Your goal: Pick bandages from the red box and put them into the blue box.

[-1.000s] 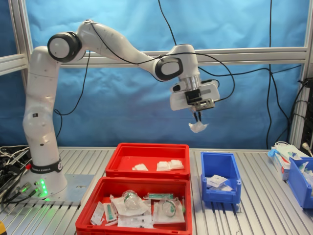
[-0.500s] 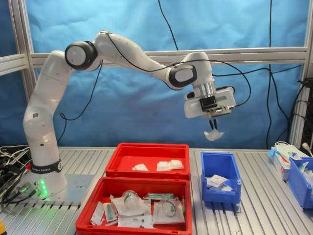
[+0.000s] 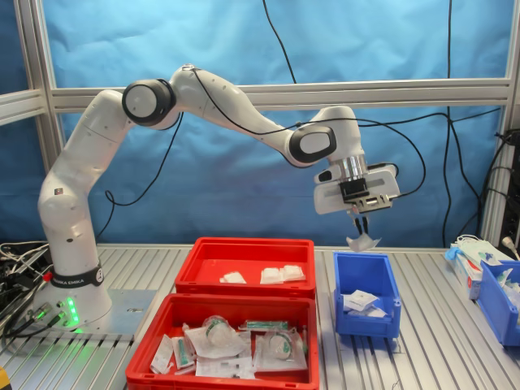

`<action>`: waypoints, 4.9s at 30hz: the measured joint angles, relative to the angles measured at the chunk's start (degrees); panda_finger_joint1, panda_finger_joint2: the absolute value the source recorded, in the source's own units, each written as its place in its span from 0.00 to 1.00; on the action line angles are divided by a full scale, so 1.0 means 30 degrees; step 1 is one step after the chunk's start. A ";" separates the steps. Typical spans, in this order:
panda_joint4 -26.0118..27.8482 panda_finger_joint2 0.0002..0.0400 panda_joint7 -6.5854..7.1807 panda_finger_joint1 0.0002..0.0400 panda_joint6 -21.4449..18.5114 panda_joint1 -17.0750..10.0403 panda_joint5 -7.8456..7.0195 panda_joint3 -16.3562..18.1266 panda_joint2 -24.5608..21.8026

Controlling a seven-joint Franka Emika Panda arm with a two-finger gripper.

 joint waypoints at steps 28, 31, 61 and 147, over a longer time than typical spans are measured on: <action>0.0271 0.06 0.0000 0.06 0.1427 0.0400 0.0074 0.0024 0.0738; 0.0289 0.06 0.0000 0.06 0.1464 0.0440 0.0074 0.0026 0.0739; 0.0297 0.59 0.0000 0.59 0.1522 0.0446 0.0075 0.0029 0.0740; -1.3897 1.00 0.0000 1.00 -0.4630 -0.9686 0.0075 1.1440 -1.5040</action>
